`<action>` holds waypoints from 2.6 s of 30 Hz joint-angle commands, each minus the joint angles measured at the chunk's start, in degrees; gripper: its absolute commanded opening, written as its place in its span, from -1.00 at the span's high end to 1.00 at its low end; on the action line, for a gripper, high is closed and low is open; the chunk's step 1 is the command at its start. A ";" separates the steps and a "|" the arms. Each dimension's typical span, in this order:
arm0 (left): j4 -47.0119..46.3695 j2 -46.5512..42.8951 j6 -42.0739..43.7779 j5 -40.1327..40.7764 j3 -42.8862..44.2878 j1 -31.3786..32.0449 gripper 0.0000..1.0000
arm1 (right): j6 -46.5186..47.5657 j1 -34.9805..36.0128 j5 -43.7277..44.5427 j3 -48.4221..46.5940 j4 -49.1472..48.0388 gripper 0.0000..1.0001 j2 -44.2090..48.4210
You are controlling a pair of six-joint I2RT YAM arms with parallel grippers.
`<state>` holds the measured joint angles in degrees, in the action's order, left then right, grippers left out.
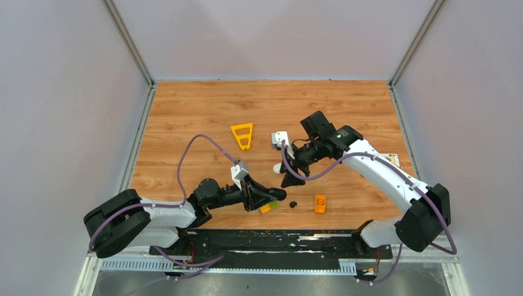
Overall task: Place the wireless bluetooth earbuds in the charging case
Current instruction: Pass from the left arm to the right, then pass from the right arm to the left
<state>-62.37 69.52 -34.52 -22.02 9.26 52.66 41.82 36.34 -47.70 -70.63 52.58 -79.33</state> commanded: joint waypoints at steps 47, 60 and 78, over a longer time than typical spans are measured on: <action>-8.22 8.37 14.58 0.30 4.33 5.29 0.09 | 4.41 4.53 2.71 0.80 7.95 0.80 -0.68; 8.44 2.46 25.82 -0.67 9.53 6.92 0.04 | 6.59 6.82 7.69 -3.25 12.40 0.79 0.41; 8.25 2.98 24.86 -0.96 9.47 6.91 0.48 | 6.03 6.89 7.89 -2.09 12.37 0.75 1.81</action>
<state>-52.64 72.40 -11.00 -22.37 18.35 59.29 47.53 42.94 -39.00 -71.42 65.10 -79.61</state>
